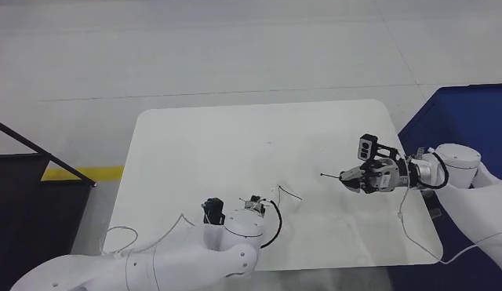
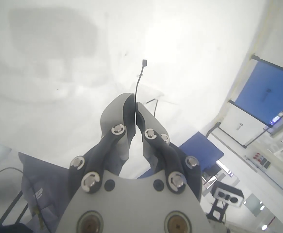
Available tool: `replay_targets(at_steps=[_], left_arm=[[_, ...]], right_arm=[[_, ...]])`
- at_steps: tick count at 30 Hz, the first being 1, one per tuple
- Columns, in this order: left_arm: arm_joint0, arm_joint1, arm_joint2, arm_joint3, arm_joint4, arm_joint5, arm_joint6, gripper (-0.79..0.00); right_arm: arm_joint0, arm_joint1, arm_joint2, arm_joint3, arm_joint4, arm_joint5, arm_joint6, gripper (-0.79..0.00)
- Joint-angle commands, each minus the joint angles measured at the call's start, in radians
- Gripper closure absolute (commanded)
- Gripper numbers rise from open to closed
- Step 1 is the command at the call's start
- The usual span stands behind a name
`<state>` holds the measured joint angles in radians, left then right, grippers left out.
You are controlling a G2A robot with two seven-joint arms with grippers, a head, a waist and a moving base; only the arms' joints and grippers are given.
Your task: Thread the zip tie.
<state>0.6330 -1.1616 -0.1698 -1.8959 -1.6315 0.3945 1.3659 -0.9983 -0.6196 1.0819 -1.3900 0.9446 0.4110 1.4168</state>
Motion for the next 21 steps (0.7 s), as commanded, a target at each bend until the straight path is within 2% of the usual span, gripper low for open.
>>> replay_targets(at_steps=[1,3,7,21], left_arm=[[0.042,0.009,0.0,-0.032,0.133,-0.024,0.084,0.0],[0.09,0.018,0.0,-0.059,0.248,0.015,0.045,0.0],[0.133,0.027,0.0,-0.043,0.379,0.081,-0.02,0.0],[0.133,0.027,0.0,-0.043,0.379,0.081,-0.02,0.0]], right_arm=[[-0.003,0.016,-0.005,-0.005,-0.057,0.001,-0.009,0.0],[-0.008,0.034,-0.01,-0.009,-0.07,-0.017,0.01,0.0],[-0.01,0.06,-0.039,-0.055,-0.082,-0.027,0.02,0.0],[-0.01,0.06,-0.039,-0.055,-0.082,-0.027,0.02,0.0]])
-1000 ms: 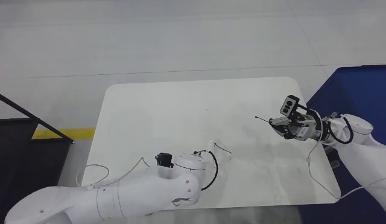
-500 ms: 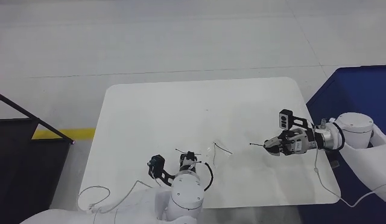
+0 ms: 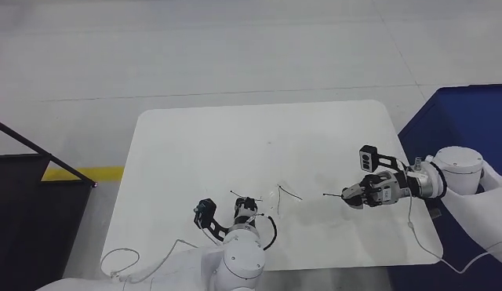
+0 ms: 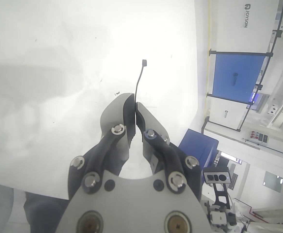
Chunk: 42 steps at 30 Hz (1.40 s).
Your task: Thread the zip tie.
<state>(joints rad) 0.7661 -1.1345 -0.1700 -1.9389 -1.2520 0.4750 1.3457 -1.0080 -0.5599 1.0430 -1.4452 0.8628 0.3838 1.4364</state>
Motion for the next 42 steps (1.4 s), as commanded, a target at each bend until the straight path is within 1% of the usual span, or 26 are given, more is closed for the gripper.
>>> replay_targets(at_steps=[1,3,4,5,7,10,13,14,16,17,23,25,26,28,31,32,34,36,39,42], left_arm=[[0.0,0.0,0.0,0.0,0.0,0.0,0.0,0.0],[0.002,0.0,0.0,-0.001,0.006,0.003,-0.007,0.0],[0.009,0.0,0.0,0.003,0.03,0.017,-0.018,0.0],[0.018,-0.001,0.0,0.008,0.088,0.031,-0.032,0.0],[0.05,-0.005,0.0,-0.002,0.234,0.049,-0.049,0.0],[0.11,-0.017,0.0,-0.052,0.49,0.082,-0.082,0.0],[0.172,-0.041,0.0,-0.08,0.769,0.145,-0.146,0.0],[0.174,-0.053,0.0,-0.073,0.823,0.163,-0.164,0.0],[0.167,-0.082,-0.001,-0.057,0.885,0.205,-0.206,0.0],[0.169,-0.087,-0.003,-0.053,0.896,0.202,-0.203,0.0],[0.169,-0.087,-0.003,-0.053,0.896,0.202,-0.203,0.0],[0.171,-0.086,-0.003,-0.042,0.922,0.203,-0.205,0.0],[0.178,-0.086,0.0,-0.021,1.005,0.217,-0.217,0.0],[0.205,-0.093,0.0,-0.02,1.153,0.244,-0.273,0.0],[0.223,-0.114,0.0,0.009,1.345,0.265,-0.335,0.0],[0.224,-0.123,0.0,0.016,1.39,0.262,-0.376,0.0],[0.22,-0.139,0.0,0.028,1.468,0.244,-0.427,0.0],[0.224,-0.156,0.0,0.043,1.517,0.253,-0.471,0.0],[0.242,-0.183,0.0,0.074,1.606,0.305,-0.54,0.0],[0.263,-0.212,-0.008,0.099,1.644,0.323,-0.59,0.0]], right_arm=[[0.0,0.0,0.0,0.0,0.0,0.0,0.0,0.0],[0.0,0.0,0.0,0.0,0.0,0.0,0.0,0.0],[0.0,0.0,0.0,0.0,0.0,0.0,0.0,0.0],[-0.005,-0.002,0.001,-0.001,0.015,0.001,-0.015,0.0],[-0.017,-0.006,0.009,-0.023,0.072,0.005,-0.037,0.0],[-0.04,-0.004,0.022,-0.065,0.071,0.006,-0.062,0.0],[-0.06,-0.003,0.038,-0.101,0.087,0.02,-0.092,0.0],[-0.064,-0.003,0.042,-0.11,0.09,0.027,-0.115,0.0],[-0.068,-0.004,0.044,-0.129,0.08,0.037,-0.142,0.0],[-0.068,-0.004,0.044,-0.129,0.08,0.037,-0.142,0.0],[-0.068,-0.004,0.044,-0.129,0.08,0.037,-0.142,0.0],[-0.072,-0.005,0.046,-0.134,0.067,0.025,-0.174,0.0],[-0.076,-0.005,0.051,-0.143,0.056,0.012,-0.205,0.0],[-0.086,-0.004,0.064,-0.158,0.047,0.004,-0.231,0.0],[-0.096,0.001,0.093,-0.172,0.004,-0.001,-0.28,0.0],[-0.103,0.003,0.1,-0.184,-0.01,-0.005,-0.297,0.0],[-0.122,0.006,0.108,-0.215,-0.036,-0.013,-0.302,0.0],[-0.141,0.008,0.119,-0.231,-0.031,-0.016,-0.296,0.0],[-0.166,0.01,0.132,-0.258,-0.037,-0.026,-0.276,0.0],[-0.185,0.012,0.151,-0.266,-0.036,-0.037,-0.274,0.0]])
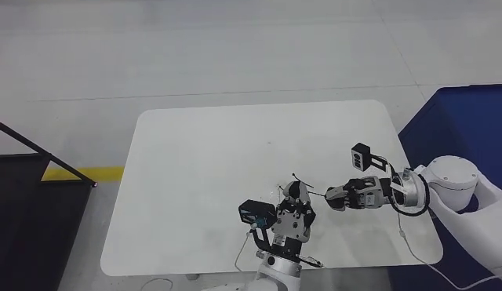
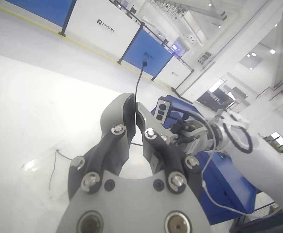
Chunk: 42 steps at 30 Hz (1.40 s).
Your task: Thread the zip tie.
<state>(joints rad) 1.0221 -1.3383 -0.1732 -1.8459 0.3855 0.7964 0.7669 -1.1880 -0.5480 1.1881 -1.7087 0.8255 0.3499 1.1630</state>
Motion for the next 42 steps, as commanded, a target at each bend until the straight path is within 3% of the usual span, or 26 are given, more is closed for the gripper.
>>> replay_targets(at_steps=[1,13,26,42], left_arm=[[0.014,-0.015,-0.013,0.008,0.01,0.004,-0.02,0.0],[0.079,-0.018,-0.068,0.008,0.091,0.007,-0.106,0.0],[0.1,-0.021,-0.085,0.01,0.164,0.004,-0.187,0.0],[0.123,-0.023,-0.108,0.007,0.197,-0.04,-0.199,0.0]], right_arm=[[-0.012,0.001,0.012,-0.006,-0.002,-0.009,0.003,0.0],[-0.093,0.007,0.091,-0.032,0.001,-0.049,-0.006,0.0],[-0.145,0.01,0.16,-0.061,-0.001,-0.041,0.03,0.0],[-0.165,-0.001,0.168,-0.06,-0.008,-0.031,0.029,0.0]])
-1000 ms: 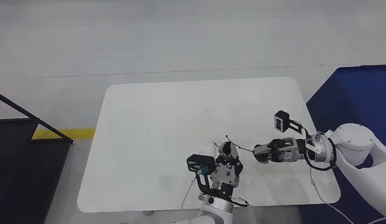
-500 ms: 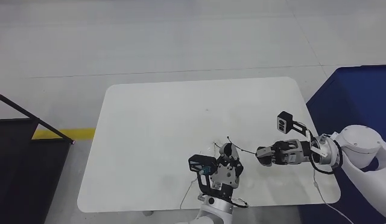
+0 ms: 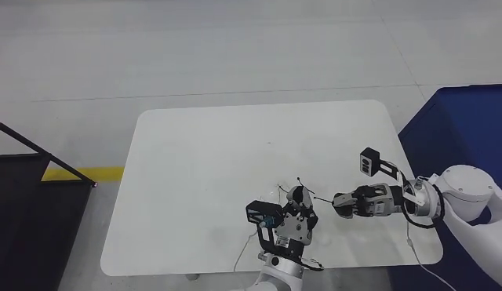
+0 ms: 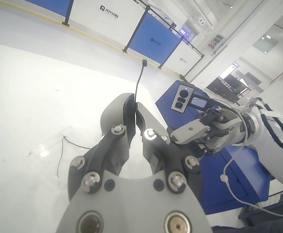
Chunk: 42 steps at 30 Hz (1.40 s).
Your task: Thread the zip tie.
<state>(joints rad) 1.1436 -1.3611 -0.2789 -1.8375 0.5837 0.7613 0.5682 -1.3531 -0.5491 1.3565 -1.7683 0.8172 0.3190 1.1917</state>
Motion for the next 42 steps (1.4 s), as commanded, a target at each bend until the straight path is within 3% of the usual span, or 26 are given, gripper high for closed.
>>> replay_targets(at_steps=[1,42], left_arm=[[0.003,0.001,-0.003,-0.001,-0.001,-0.006,-0.001,0.0],[0.066,0.029,-0.056,-0.025,0.026,-0.109,-0.035,0.0]], right_arm=[[0.0,0.0,0.0,0.0,0.0,0.0,0.0,0.0],[0.0,0.0,0.0,0.0,0.0,0.0,0.0,0.0]])
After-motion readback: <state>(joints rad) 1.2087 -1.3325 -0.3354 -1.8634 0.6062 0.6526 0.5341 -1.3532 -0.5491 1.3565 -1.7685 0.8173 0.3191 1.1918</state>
